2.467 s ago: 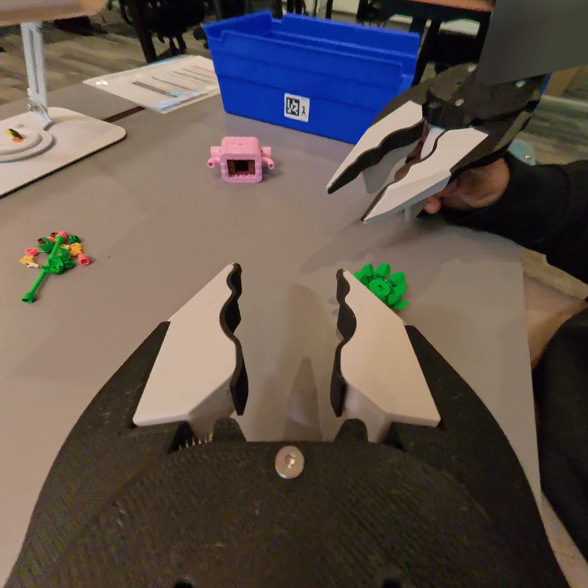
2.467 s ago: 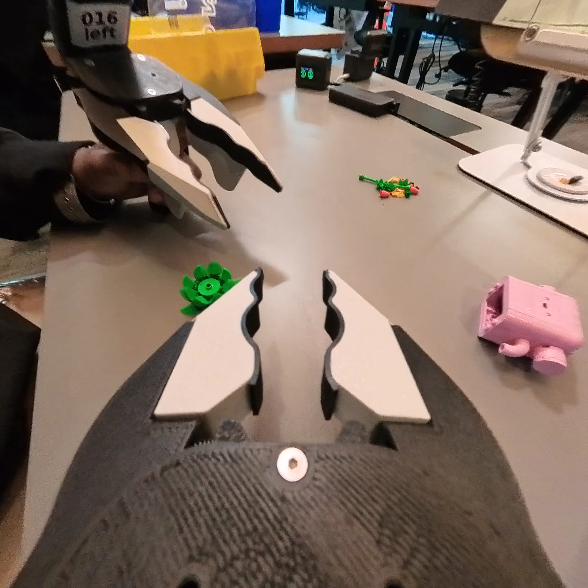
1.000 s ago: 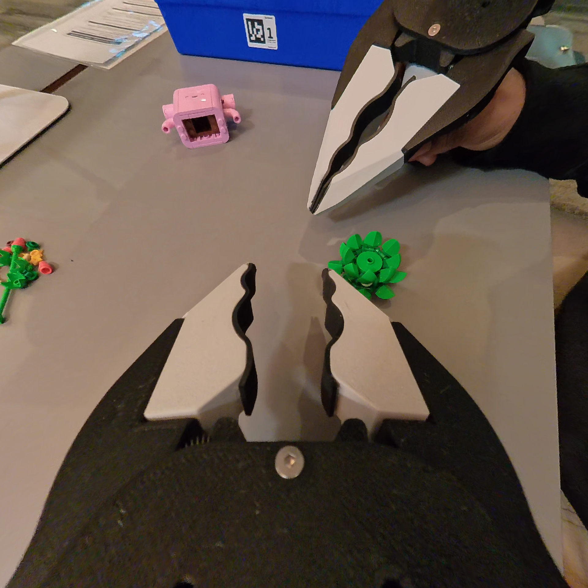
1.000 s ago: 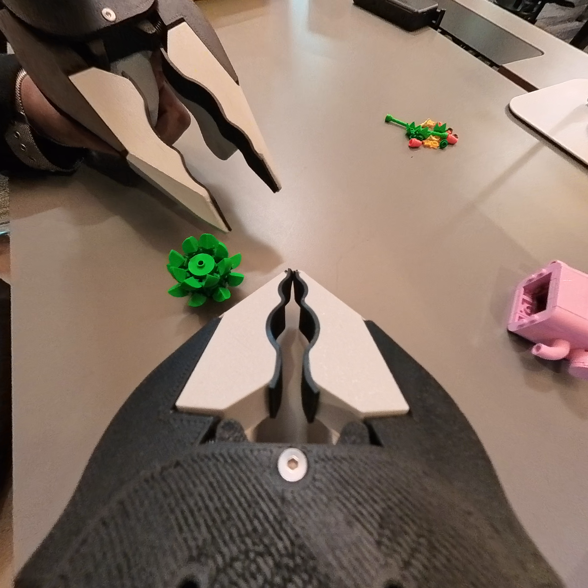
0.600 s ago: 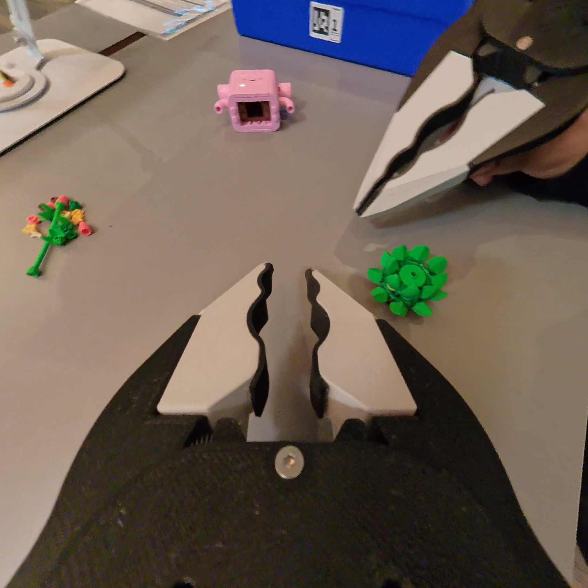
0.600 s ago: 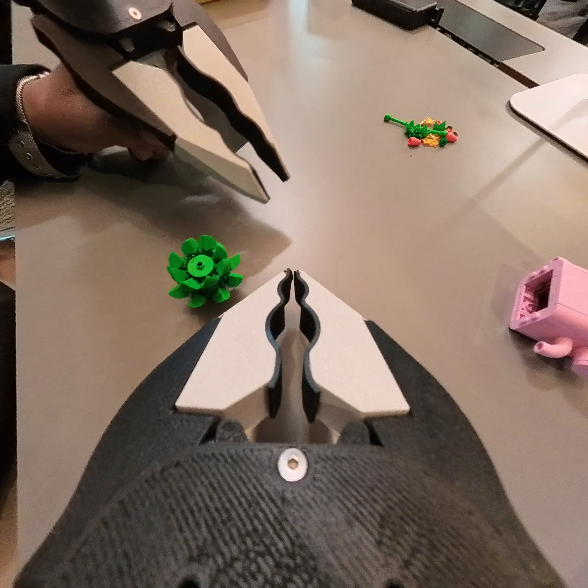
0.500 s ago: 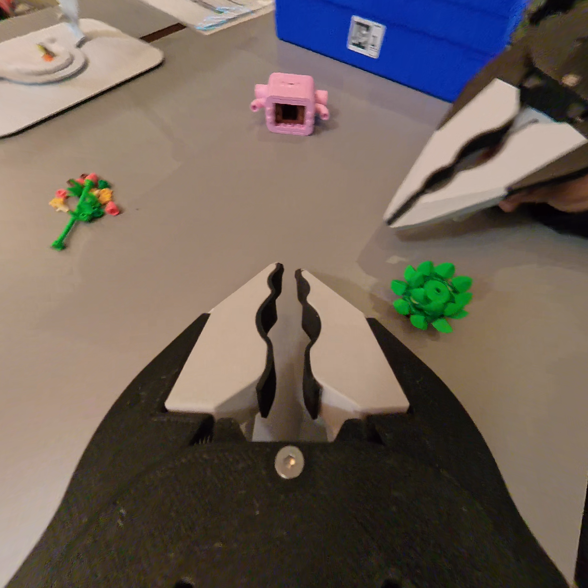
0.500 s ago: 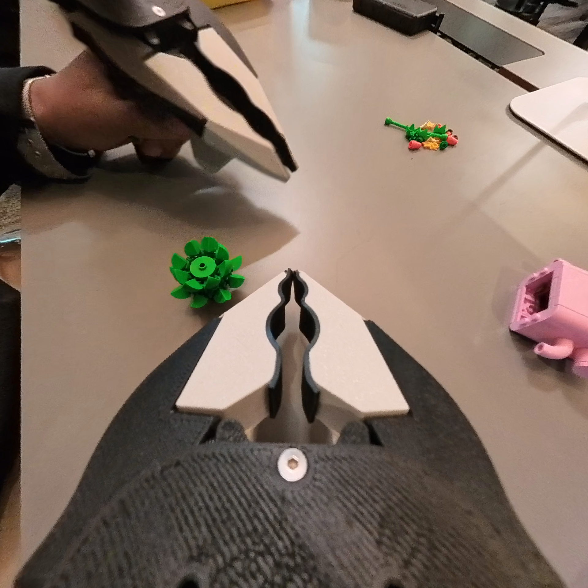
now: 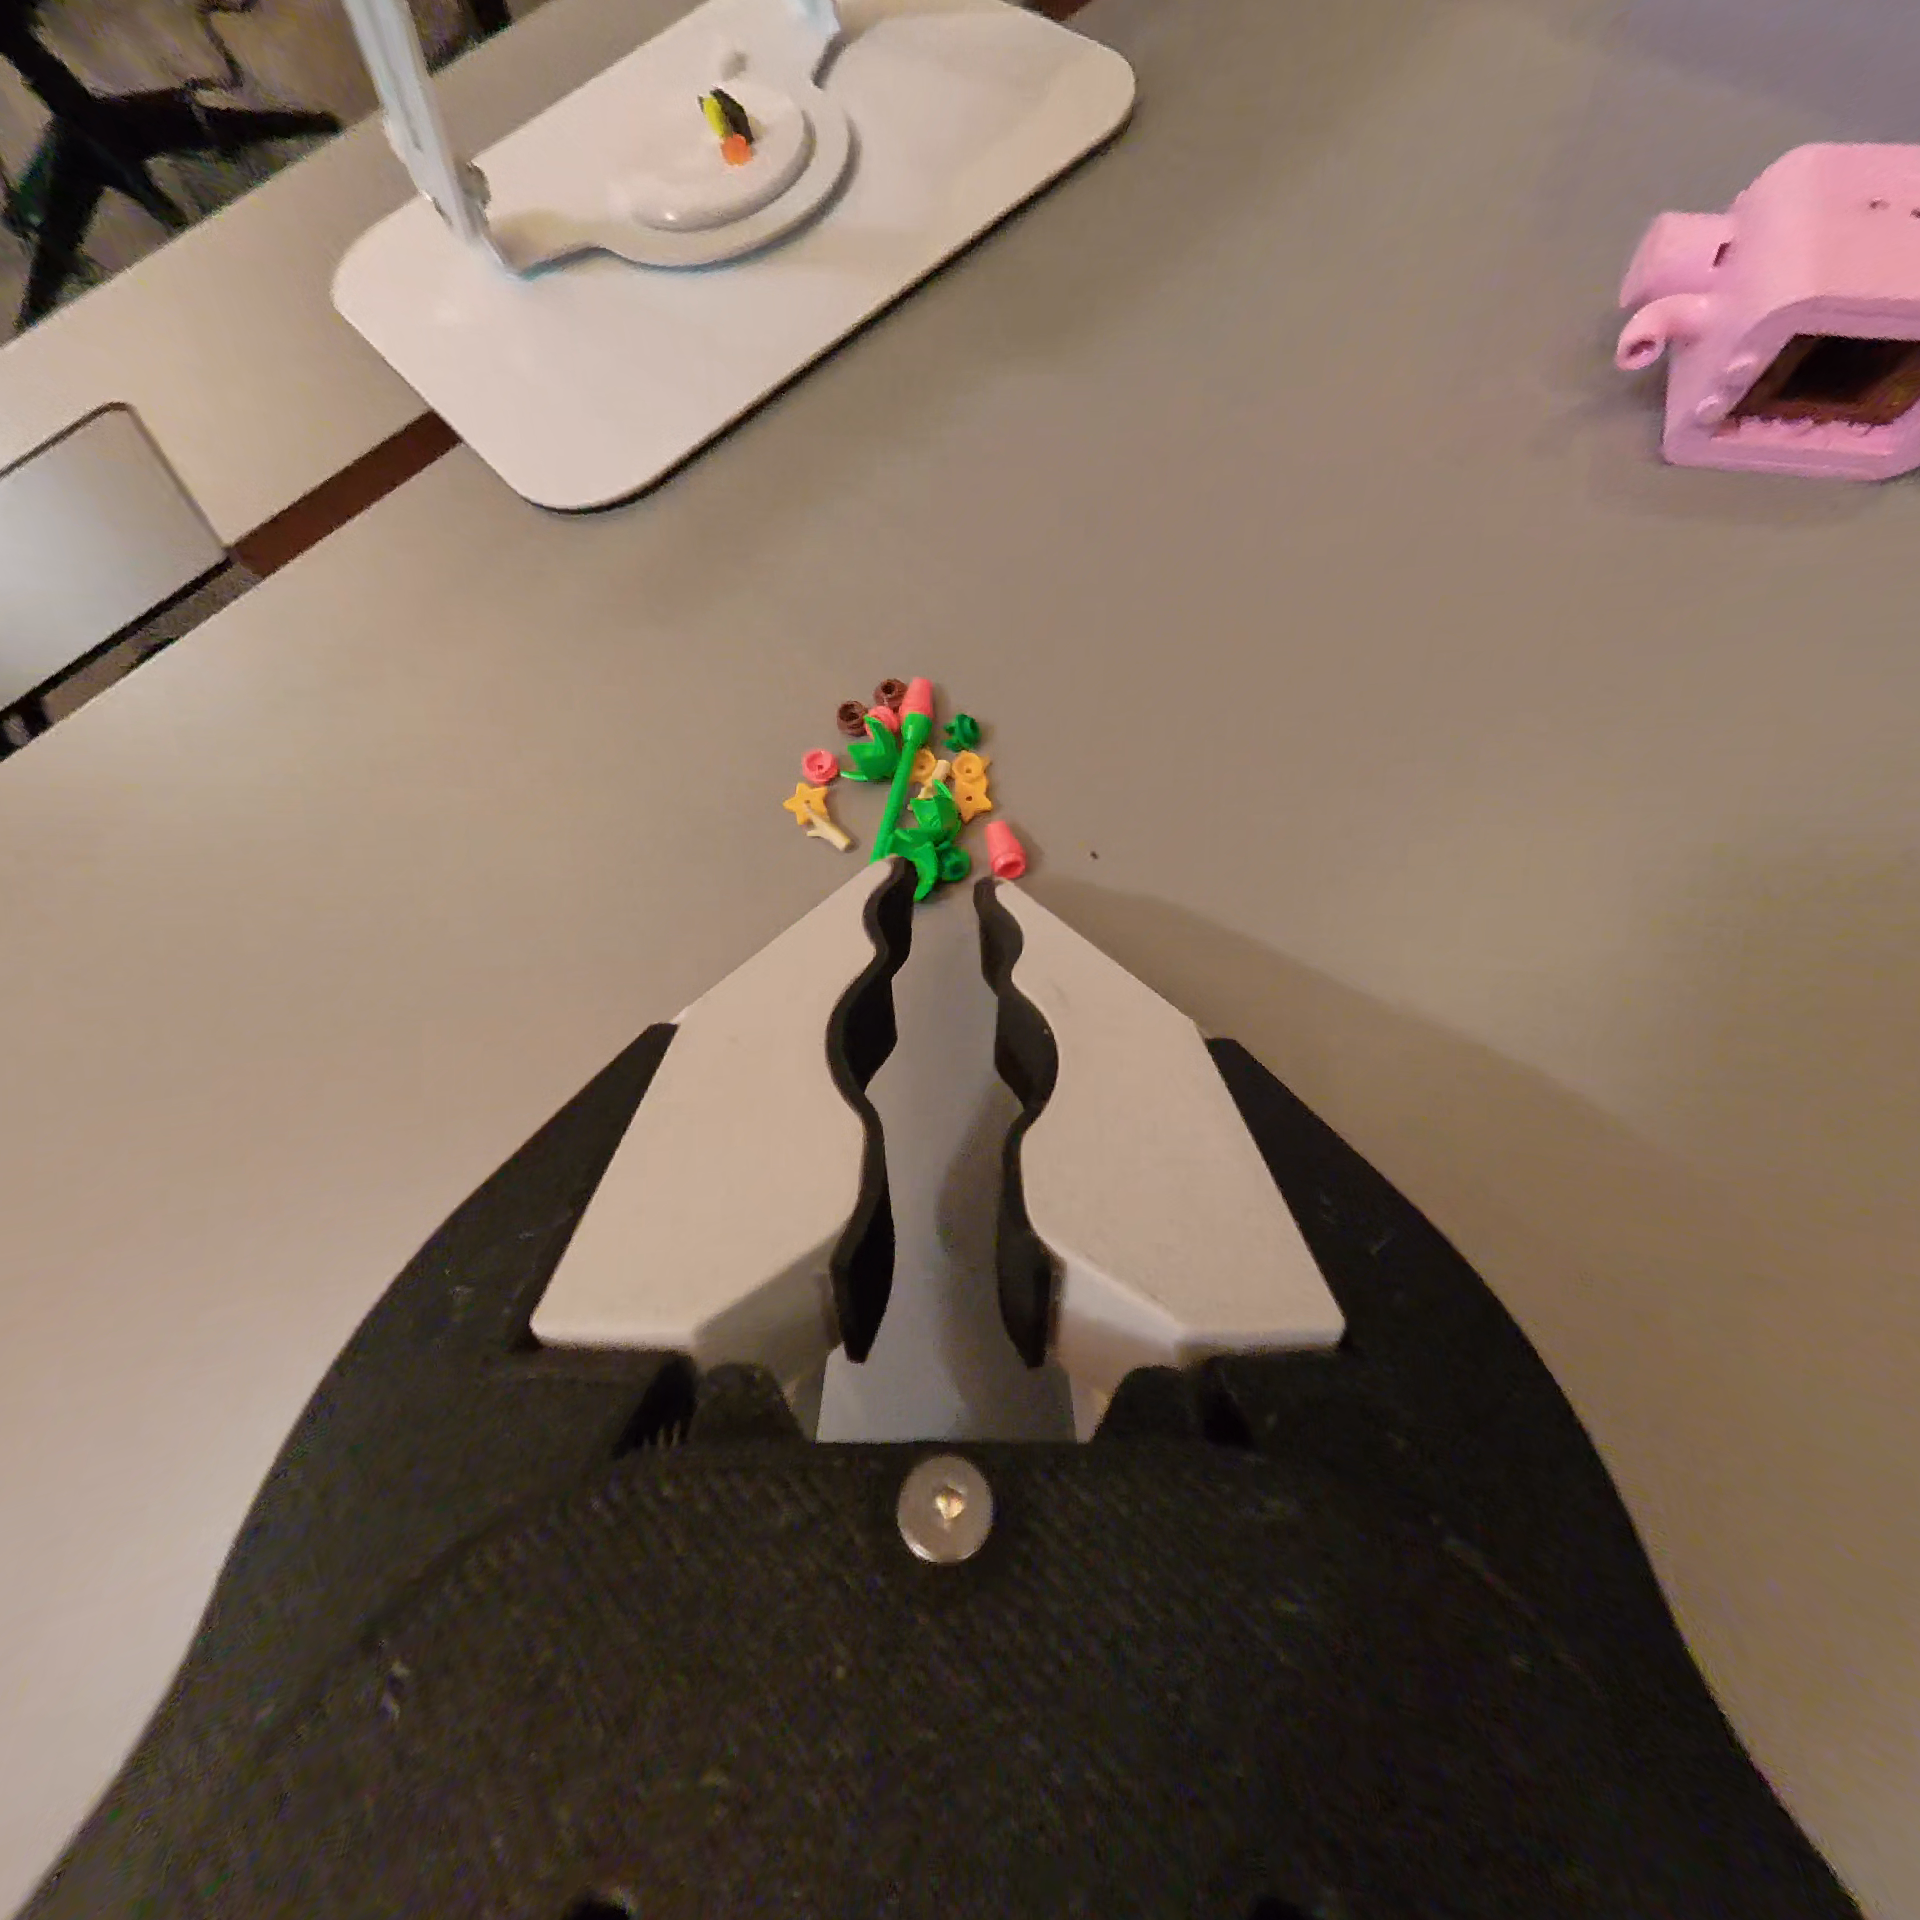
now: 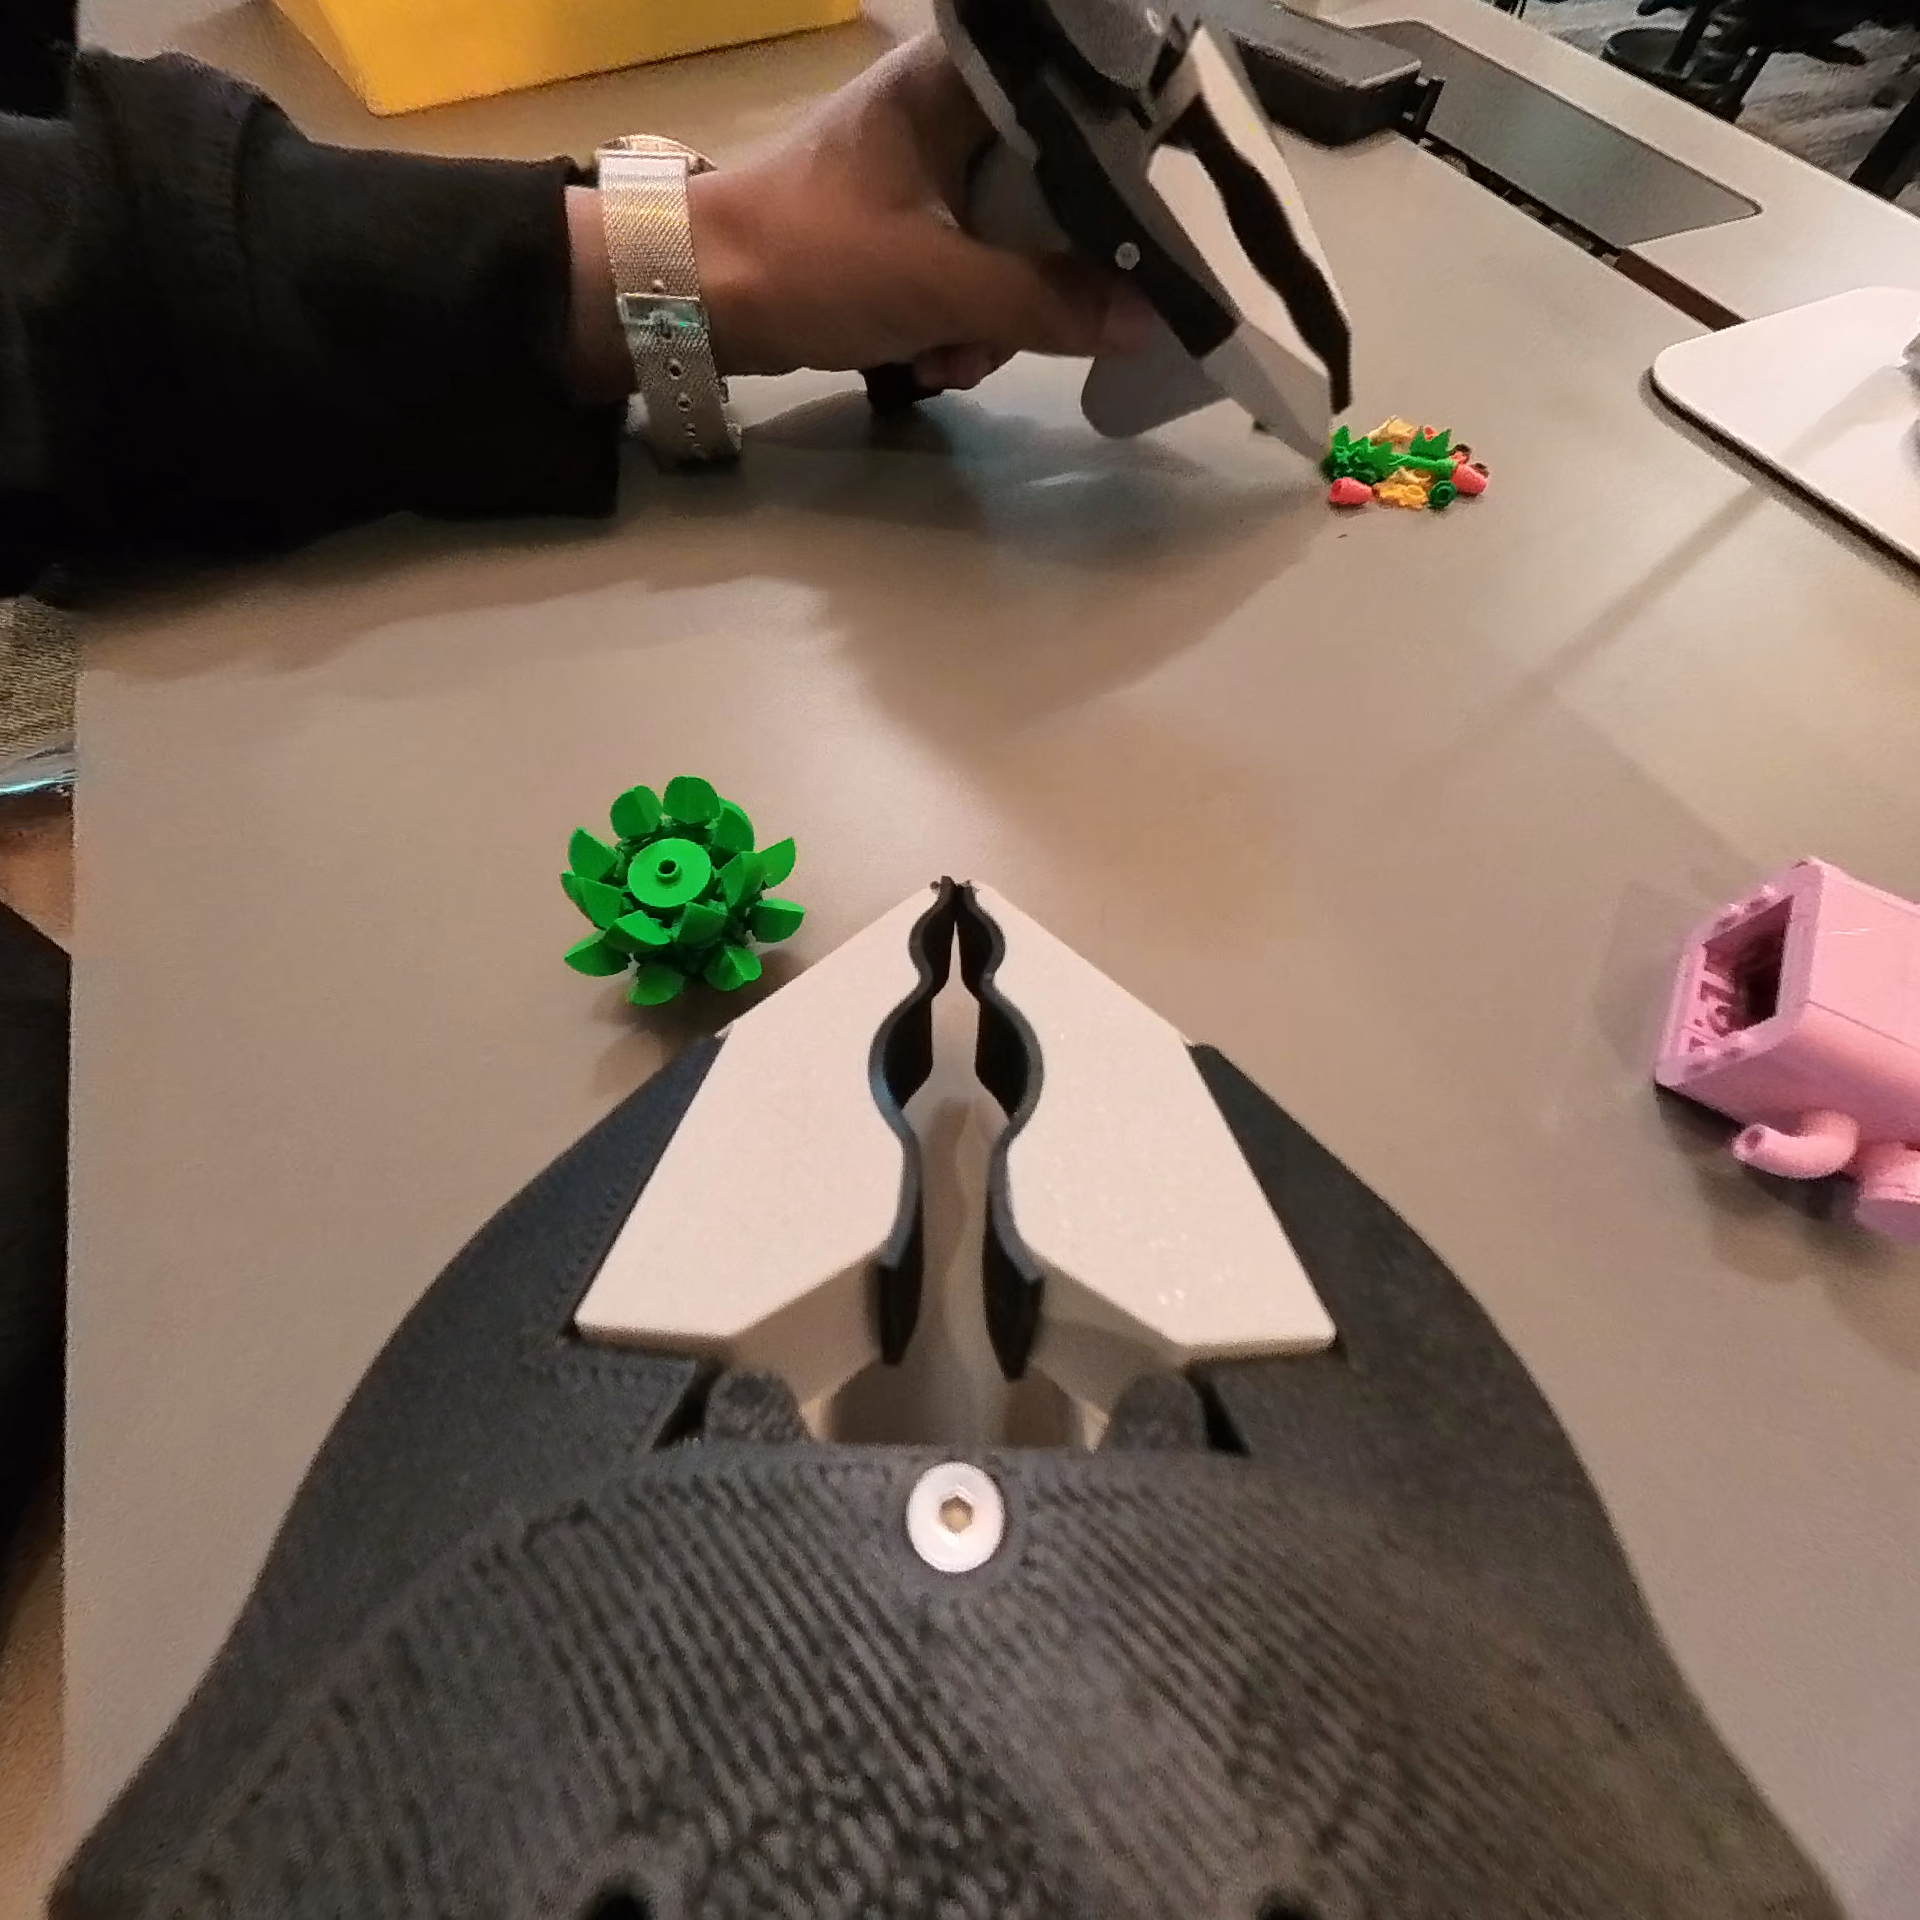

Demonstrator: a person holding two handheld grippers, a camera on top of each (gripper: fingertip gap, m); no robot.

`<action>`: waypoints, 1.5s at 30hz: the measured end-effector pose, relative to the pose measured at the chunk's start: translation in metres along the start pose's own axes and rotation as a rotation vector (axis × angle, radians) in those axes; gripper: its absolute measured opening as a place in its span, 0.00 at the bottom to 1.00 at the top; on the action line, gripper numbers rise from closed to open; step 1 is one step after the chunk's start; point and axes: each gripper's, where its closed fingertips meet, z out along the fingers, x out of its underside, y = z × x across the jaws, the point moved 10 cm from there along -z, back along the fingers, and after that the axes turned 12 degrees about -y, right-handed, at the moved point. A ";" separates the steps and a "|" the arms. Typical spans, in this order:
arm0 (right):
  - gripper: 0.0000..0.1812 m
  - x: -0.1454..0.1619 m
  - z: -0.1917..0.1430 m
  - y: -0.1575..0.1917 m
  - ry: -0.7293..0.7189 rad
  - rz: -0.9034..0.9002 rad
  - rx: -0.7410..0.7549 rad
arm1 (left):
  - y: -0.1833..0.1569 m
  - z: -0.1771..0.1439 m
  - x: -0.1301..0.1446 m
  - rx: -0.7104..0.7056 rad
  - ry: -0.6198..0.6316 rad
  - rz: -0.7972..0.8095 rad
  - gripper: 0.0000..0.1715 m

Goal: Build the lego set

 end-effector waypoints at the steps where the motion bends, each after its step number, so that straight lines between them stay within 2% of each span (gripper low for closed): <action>1: 0.00 0.000 0.000 0.000 0.000 0.004 0.000 | 0.000 0.002 0.000 0.010 0.011 0.000 0.07; 7: 0.00 0.000 0.001 -0.006 0.006 0.062 -0.029 | 0.000 0.009 0.001 -0.004 0.063 0.022 0.03; 13: 0.00 0.001 0.002 -0.004 0.014 0.044 -0.029 | -0.005 0.010 0.001 -0.035 0.074 0.081 0.00; 18: 0.00 0.000 0.001 -0.003 0.004 0.025 -0.022 | -0.006 -0.002 -0.001 -0.056 -0.014 0.083 0.00; 20: 0.00 0.000 0.000 -0.002 -0.007 0.016 -0.018 | -0.008 -0.012 -0.002 -0.017 -0.070 0.056 0.00; 22: 0.00 -0.001 -0.001 -0.002 -0.016 0.013 -0.011 | -0.014 -0.024 -0.006 0.136 -0.186 -0.030 0.00; 26: 0.00 -0.003 -0.007 -0.004 -0.076 0.010 0.028 | -0.029 -0.051 -0.023 0.695 -0.495 -0.453 0.00; 29: 0.00 -0.006 -0.018 -0.009 -0.178 0.048 0.067 | -0.033 -0.053 -0.028 0.986 -0.583 -0.702 0.00; 31: 0.00 -0.008 -0.027 -0.015 -0.256 0.103 0.072 | -0.036 -0.051 -0.027 1.131 -0.629 -0.830 0.00; 35: 0.05 -0.011 -0.045 -0.026 -0.438 0.195 0.036 | -0.043 -0.045 -0.026 1.307 -0.683 -1.012 0.00; 38: 0.03 -0.019 -0.057 -0.018 -0.593 0.064 0.049 | -0.054 -0.040 -0.027 1.387 -0.647 -1.035 0.00; 42: 0.02 -0.021 -0.055 -0.003 -0.605 -0.136 0.158 | -0.070 -0.037 -0.028 1.443 -0.570 -0.987 0.00; 45: 0.00 -0.021 -0.049 0.002 -0.598 -0.132 0.139 | -0.077 -0.036 -0.028 1.378 -0.550 -0.906 0.00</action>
